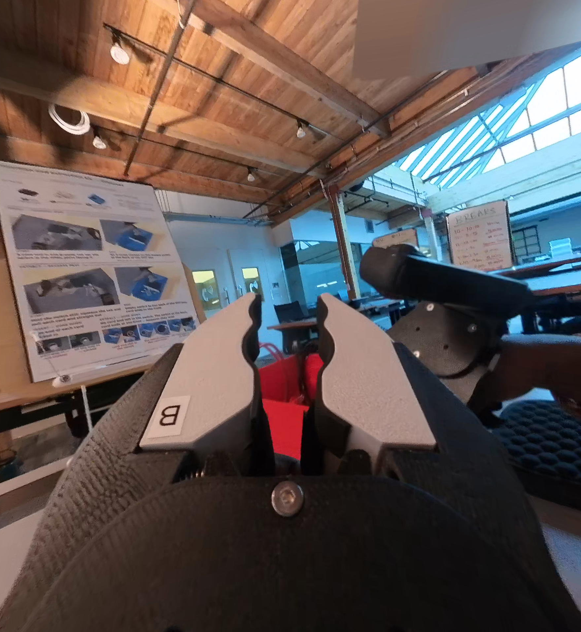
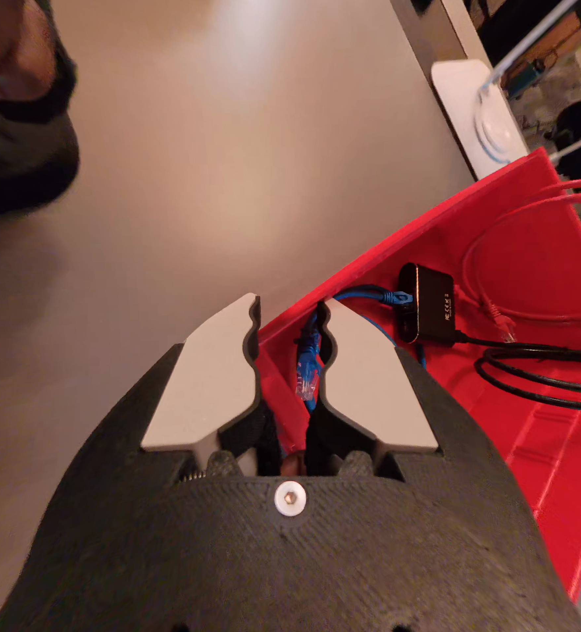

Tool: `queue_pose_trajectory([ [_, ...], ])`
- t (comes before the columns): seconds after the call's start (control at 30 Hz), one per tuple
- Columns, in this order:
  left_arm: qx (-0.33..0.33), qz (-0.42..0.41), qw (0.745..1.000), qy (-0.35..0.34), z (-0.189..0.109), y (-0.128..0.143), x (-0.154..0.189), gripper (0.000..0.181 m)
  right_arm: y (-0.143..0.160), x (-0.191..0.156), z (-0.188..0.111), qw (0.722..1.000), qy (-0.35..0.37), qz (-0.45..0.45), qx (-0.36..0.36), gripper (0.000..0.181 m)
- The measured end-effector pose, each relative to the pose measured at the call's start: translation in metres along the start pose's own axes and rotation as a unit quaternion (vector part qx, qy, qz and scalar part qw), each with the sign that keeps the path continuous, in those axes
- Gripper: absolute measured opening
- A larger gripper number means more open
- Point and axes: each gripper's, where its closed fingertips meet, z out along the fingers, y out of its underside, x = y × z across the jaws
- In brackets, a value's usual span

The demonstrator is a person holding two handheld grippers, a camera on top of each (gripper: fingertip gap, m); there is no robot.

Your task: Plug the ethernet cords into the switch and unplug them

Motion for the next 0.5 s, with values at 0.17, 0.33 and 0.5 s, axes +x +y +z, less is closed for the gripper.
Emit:
queue_pose_trajectory([
  [0.17, 0.030, -0.006, 0.999, -0.040, -0.009, -0.012, -0.020, 0.029, -0.037, -0.026, 0.021, 0.999, -0.015, -0.037, 0.025, 0.032],
  [0.33, 0.053, -0.035, 0.992, -0.111, -0.027, -0.022, -0.058, 0.028, -0.067, -0.050, 0.038, 0.996, -0.034, -0.057, 0.052, 0.033],
  [0.5, 0.072, 0.018, 0.986, -0.148, -0.048, -0.042, -0.079, 0.028, -0.097, -0.069, 0.056, 0.994, -0.052, -0.062, 0.073, 0.034],
])
